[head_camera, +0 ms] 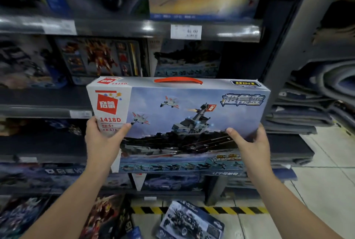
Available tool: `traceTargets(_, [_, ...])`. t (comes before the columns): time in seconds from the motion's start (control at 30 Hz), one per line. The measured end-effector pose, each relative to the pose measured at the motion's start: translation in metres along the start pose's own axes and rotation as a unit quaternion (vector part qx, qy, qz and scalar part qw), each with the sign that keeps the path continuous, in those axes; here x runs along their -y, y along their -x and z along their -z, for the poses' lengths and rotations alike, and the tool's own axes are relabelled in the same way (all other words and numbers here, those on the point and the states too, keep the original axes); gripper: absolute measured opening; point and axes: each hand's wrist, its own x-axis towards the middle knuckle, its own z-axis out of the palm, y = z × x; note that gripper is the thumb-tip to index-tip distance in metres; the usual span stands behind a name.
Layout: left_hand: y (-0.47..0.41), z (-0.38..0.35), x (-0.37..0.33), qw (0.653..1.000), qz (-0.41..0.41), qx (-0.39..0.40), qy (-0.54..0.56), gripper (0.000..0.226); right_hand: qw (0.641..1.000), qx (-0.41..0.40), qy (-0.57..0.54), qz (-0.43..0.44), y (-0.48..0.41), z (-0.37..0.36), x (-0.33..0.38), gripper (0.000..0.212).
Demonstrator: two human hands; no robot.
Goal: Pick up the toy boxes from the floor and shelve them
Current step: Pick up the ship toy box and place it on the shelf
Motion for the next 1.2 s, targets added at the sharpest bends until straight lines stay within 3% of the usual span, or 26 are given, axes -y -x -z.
traceTargets(0.13, [-0.018, 0.016, -0.035, 0.999, -0.033, -0.005, 0.033, 0.048, 0.999, -0.007, -0.008, 0.037, -0.004, -0.010, 0.041, 0.063])
traceTargets(0.47, [-0.062, 0.031, -0.076, 0.995, -0.072, -0.004, 0.067, 0.067, 0.994, -0.014, -0.038, 0.102, -0.017, -0.028, 0.106, 0.064])
traceTargets(1.2, [-0.120, -0.058, -0.027, 0.998, -0.046, 0.005, 0.046, 0.076, 0.993, 0.062, -0.060, 0.082, -0.135, -0.045, 0.024, 0.075])
